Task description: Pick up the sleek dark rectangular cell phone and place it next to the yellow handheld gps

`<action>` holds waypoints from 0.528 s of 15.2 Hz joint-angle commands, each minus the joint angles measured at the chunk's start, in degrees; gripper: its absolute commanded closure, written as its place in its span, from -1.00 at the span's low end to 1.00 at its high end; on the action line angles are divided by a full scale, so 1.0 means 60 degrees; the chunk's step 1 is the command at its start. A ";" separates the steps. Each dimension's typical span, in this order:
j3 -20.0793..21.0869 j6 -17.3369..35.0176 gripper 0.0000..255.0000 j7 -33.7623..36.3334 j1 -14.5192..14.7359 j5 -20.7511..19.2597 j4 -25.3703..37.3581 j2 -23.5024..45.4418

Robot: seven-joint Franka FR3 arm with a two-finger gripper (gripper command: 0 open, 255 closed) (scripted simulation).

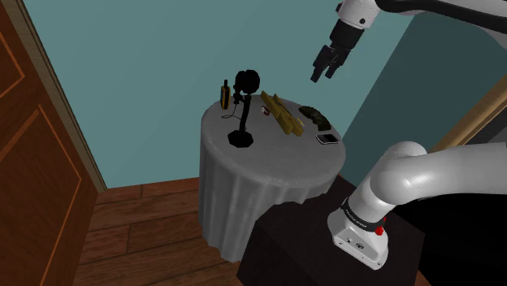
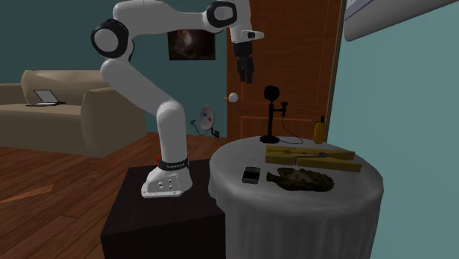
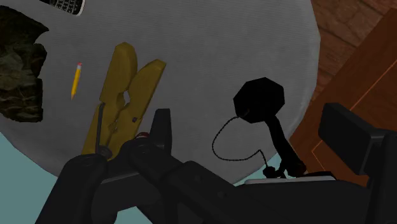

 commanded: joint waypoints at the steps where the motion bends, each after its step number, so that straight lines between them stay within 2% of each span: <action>1: 0.0000 0.0000 -1.00 0.0000 0.0000 0.0000 0.0000 0.0000; 8: -0.1311 0.0976 -1.00 -0.2693 0.0248 -0.0981 -0.2088 -0.0788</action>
